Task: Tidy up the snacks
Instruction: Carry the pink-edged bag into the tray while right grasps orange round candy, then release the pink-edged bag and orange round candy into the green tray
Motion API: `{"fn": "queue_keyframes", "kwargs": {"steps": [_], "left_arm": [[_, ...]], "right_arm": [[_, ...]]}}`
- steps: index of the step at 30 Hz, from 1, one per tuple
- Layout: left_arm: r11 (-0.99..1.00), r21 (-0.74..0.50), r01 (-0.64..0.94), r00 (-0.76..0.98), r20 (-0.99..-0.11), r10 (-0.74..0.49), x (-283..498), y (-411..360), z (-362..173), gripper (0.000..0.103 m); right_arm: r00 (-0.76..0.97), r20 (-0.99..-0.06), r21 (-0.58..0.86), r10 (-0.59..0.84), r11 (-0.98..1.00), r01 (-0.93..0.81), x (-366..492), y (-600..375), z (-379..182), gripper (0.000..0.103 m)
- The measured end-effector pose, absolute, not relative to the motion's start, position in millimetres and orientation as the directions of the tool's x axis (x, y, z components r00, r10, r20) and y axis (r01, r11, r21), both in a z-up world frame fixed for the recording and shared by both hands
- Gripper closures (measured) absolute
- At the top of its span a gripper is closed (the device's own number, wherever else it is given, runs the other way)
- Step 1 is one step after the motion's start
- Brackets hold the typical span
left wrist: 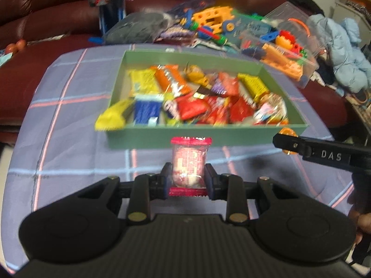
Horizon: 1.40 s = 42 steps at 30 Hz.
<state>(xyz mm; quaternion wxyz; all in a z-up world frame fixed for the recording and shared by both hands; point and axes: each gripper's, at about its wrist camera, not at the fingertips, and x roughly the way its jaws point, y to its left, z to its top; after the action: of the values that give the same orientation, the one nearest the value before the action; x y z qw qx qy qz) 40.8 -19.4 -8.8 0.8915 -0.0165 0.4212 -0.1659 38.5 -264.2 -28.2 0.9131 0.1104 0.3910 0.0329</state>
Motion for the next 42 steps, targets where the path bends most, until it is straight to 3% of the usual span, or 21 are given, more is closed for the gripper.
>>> {"fn": "queue_keyframes", "kwargs": {"steps": [17,42], "left_arm": [[0.935,-0.175,0.307,0.632,-0.697,-0.338,99.5,-63.4,32.9,0.074],[0.949,-0.146,0.28,0.6,-0.745,-0.292,239.9,-98.4,6.9,0.074]], "right_arm": [[0.78,-0.618,0.253,0.101,0.964,0.076,62.4,-300.8,19.4,0.062],[0.723,-0.682,0.301,0.107,0.942,0.145,196.5,-343.9,-17.1,0.061]]}}
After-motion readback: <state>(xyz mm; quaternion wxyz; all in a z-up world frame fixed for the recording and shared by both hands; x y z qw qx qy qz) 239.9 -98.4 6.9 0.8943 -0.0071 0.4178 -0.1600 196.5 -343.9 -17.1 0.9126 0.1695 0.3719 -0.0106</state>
